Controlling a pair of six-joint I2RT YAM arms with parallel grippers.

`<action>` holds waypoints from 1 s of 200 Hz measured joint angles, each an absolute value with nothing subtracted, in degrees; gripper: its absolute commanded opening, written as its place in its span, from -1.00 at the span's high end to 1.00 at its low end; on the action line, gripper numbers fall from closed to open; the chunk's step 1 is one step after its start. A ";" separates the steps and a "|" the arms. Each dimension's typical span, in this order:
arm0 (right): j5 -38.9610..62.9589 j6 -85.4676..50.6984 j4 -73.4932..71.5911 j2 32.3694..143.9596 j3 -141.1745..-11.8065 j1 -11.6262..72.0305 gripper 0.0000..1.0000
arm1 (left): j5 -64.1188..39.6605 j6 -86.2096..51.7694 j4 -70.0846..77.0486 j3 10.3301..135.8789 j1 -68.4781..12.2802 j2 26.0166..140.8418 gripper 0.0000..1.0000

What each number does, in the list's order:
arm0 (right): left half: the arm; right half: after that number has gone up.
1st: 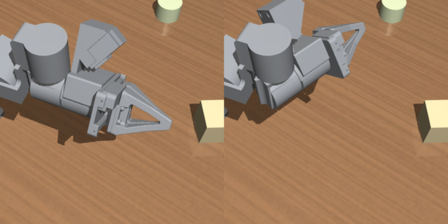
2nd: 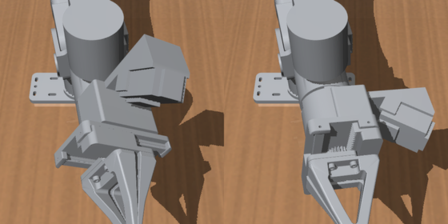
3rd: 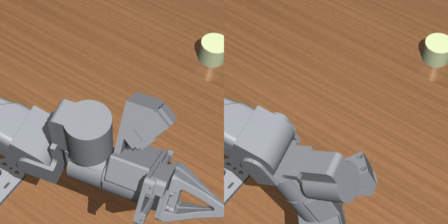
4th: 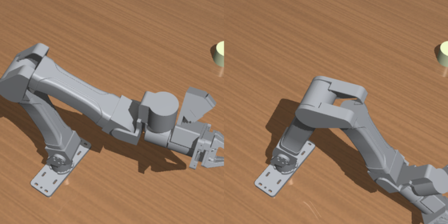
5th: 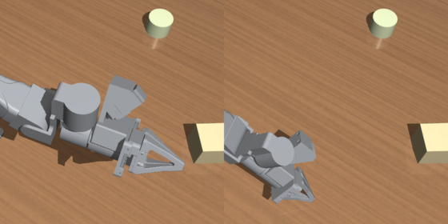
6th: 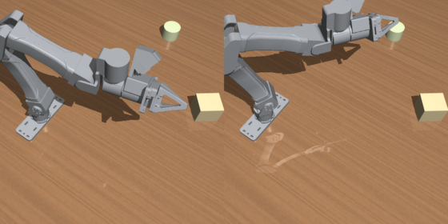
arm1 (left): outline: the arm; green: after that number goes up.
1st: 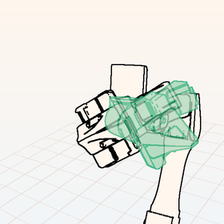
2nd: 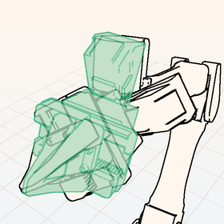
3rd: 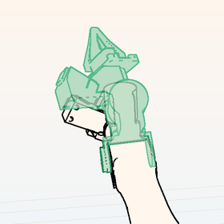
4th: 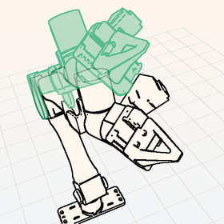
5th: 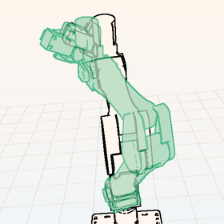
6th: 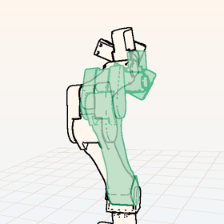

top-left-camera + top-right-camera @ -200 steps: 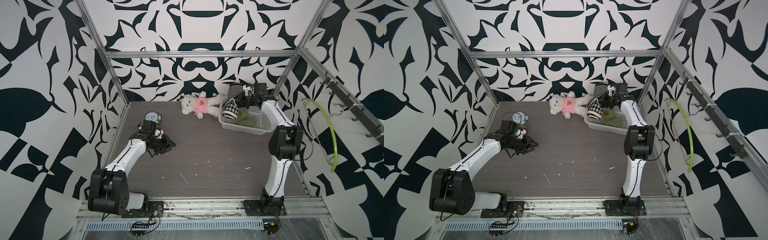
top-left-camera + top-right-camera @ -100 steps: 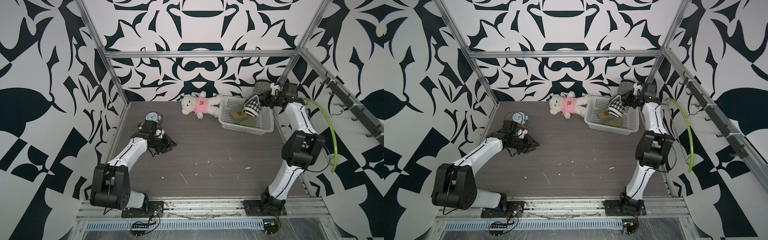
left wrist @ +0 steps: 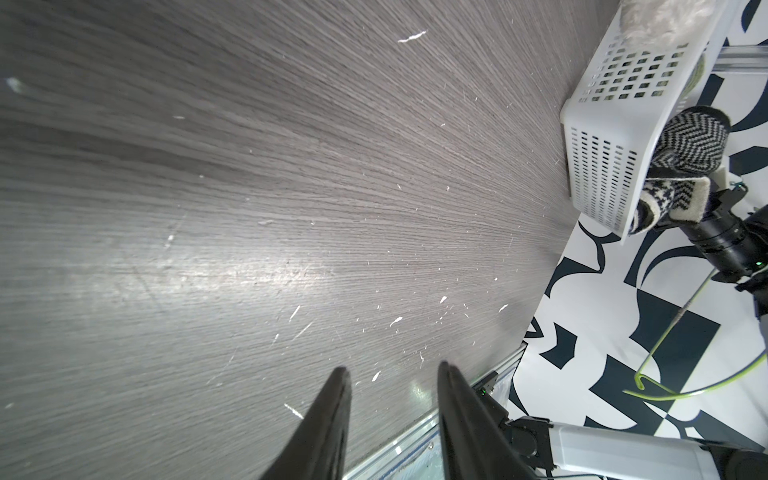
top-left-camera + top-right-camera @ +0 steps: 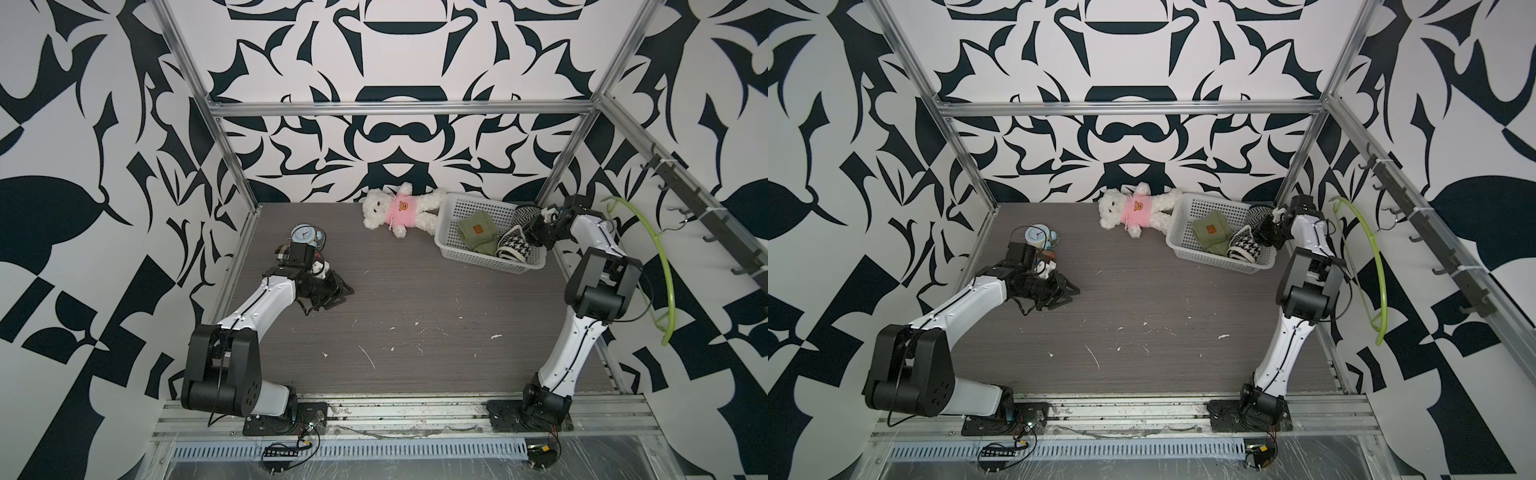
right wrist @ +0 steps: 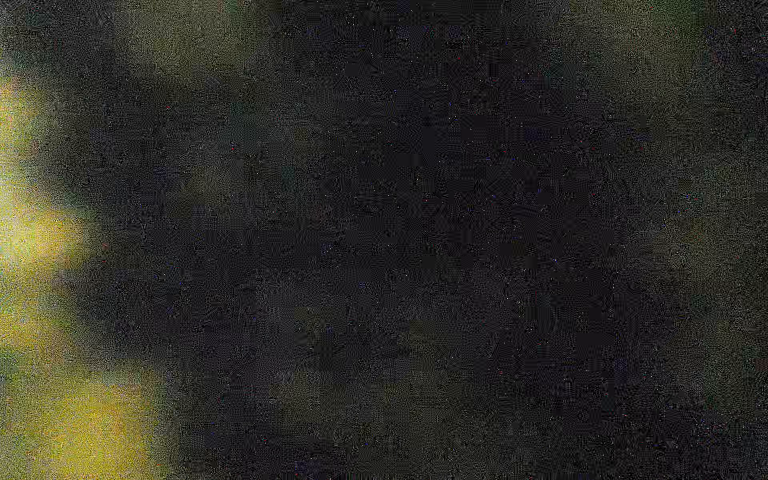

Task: Roll up the scarf and place it into the basket
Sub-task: Place the scarf in the basket.

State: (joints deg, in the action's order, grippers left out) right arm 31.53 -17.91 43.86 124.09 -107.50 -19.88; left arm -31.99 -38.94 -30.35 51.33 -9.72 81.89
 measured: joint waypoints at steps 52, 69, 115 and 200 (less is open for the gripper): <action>18.20 -14.00 54.78 128.77 -116.95 -15.16 0.99 | -32.12 -38.96 -30.20 51.33 -9.72 81.89 0.21; 14.81 -13.76 57.54 129.34 -116.95 -14.70 0.61 | -32.16 -38.94 -30.20 51.29 -9.72 81.89 0.21; 11.79 -13.47 56.21 123.83 -111.96 -15.75 -0.98 | -32.40 -38.94 -29.98 51.29 -9.72 81.91 0.21; 13.69 -14.26 50.85 109.95 -112.64 -17.10 -0.34 | -32.56 -38.92 -29.39 51.05 -9.72 82.00 0.21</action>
